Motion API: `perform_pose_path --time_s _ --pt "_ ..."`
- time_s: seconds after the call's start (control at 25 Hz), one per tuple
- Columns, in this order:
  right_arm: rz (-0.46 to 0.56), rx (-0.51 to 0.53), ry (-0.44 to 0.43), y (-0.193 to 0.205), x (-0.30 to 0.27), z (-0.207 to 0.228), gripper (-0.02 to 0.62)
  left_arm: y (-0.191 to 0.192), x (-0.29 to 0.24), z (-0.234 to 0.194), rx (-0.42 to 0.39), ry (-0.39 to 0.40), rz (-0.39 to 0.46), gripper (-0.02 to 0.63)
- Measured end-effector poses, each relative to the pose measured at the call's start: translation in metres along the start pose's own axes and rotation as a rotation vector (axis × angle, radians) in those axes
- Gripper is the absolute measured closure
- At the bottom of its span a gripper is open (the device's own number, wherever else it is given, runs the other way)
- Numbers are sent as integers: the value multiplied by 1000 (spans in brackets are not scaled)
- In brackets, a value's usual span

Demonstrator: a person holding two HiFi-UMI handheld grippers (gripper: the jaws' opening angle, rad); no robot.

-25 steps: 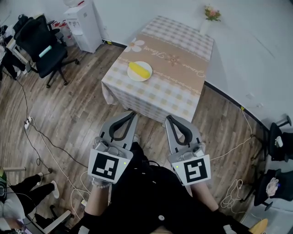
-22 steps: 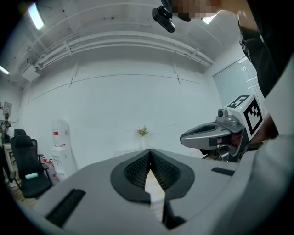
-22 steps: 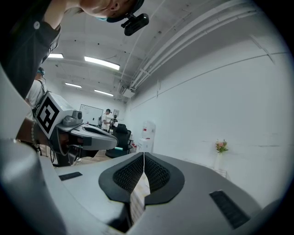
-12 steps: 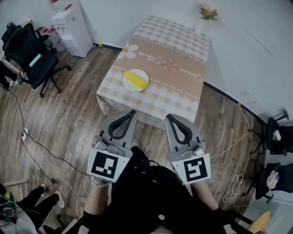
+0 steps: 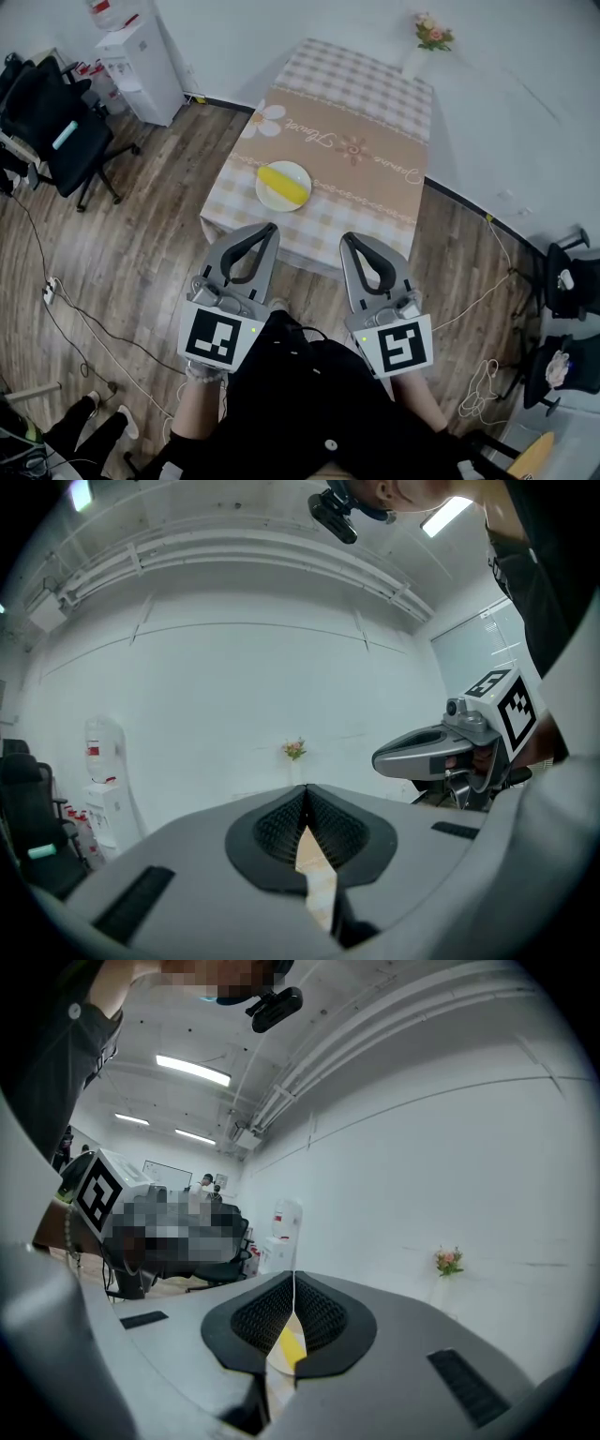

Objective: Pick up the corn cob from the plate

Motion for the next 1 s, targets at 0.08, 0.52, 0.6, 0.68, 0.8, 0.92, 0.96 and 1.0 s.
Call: perform_pose_path --time_s 0.08,0.52,0.6,0.68,0.8,0.92,0.96,1.0 --pt "-2 5 2 1 -11 1 552 2 -5 -11 0 4 4 592" --pt "-26 3 18 15 -61 0 553 18 -19 -62 13 4 3 592" --pt "-33 4 17 17 -66 -1 552 21 -19 -67 20 1 -3 592" --pt "-40 6 17 18 -71 -2 552 22 -19 -72 22 -2 -3 592" --pt "-49 5 18 20 -74 -4 552 24 -16 -77 28 -17 -2 592" --pt "-66 2 11 22 -75 -4 552 26 -14 -78 36 -30 -7 592" --pt "-72 1 8 23 -75 -4 553 27 -14 -78 37 -34 -8 592" --pt "-78 -1 4 24 -76 -3 552 27 -14 -78 39 -39 -10 592"
Point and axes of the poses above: the fingertips, and each gripper's own axes: x backward along the fingers, z to its right, y out of its underside, the point moved 7 cm from there along x, backward along the fingers, and after that the axes turned 15 degrees about z, right-handed, at the moved point
